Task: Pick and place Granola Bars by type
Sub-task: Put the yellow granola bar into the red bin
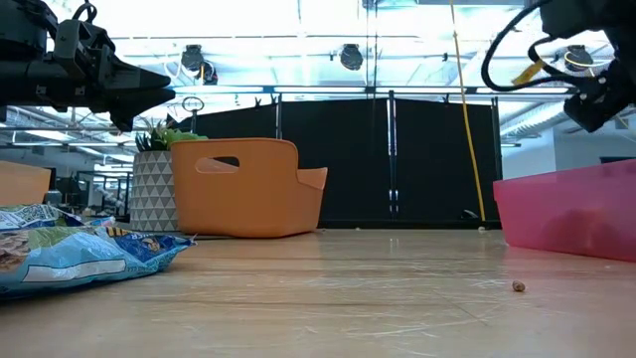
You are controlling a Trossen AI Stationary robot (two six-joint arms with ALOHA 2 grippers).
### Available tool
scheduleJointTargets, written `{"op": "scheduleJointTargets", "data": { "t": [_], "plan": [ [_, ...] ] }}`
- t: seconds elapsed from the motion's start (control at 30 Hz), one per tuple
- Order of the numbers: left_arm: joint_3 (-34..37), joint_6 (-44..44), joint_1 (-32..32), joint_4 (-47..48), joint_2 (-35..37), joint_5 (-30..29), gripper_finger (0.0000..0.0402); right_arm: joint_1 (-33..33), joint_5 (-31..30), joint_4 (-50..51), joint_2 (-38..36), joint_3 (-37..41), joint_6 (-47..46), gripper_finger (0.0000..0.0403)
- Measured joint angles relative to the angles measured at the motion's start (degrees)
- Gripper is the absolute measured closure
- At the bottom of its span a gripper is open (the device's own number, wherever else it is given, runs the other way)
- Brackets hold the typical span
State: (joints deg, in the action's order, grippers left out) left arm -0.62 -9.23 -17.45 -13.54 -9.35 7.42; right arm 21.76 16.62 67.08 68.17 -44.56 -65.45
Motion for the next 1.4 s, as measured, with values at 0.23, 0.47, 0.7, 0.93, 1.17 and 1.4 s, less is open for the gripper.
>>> {"op": "scheduleJointTargets", "data": {
  "t": [0.23,0.47,0.7,0.93,1.17,1.4],
  "plan": [
    [0.0,-0.02,0.02,0.0,0.0,0.0,0.0247,0.0,0.09,-5.65,-0.52,2.81,0.11,0.0403],
    [0.0,-0.02,0.0,0.0,0.01,0.0,0.0247,0.13,0.78,-9.49,-0.5,5.29,0.11,0.0403],
    [0.0,-0.02,0.0,0.0,0.01,0.0,0.0247,0.15,1.65,-11.17,-0.51,6.11,0.76,0.0403],
    [0.0,-0.02,0.01,0.0,0.01,0.0,0.0247,0.15,1.62,-11.21,-0.51,6.11,1.18,0.0403],
    [0.0,-0.01,0.01,0.0,-0.02,0.0,0.0247,0.15,1.58,-11.82,-0.51,6.11,1.52,0.0403],
    [0.0,-0.02,0.02,0.0,0.0,0.0,0.0247,0.13,4.19,-13.33,-0.7,6.11,3.21,0.0364]
  ]
}}
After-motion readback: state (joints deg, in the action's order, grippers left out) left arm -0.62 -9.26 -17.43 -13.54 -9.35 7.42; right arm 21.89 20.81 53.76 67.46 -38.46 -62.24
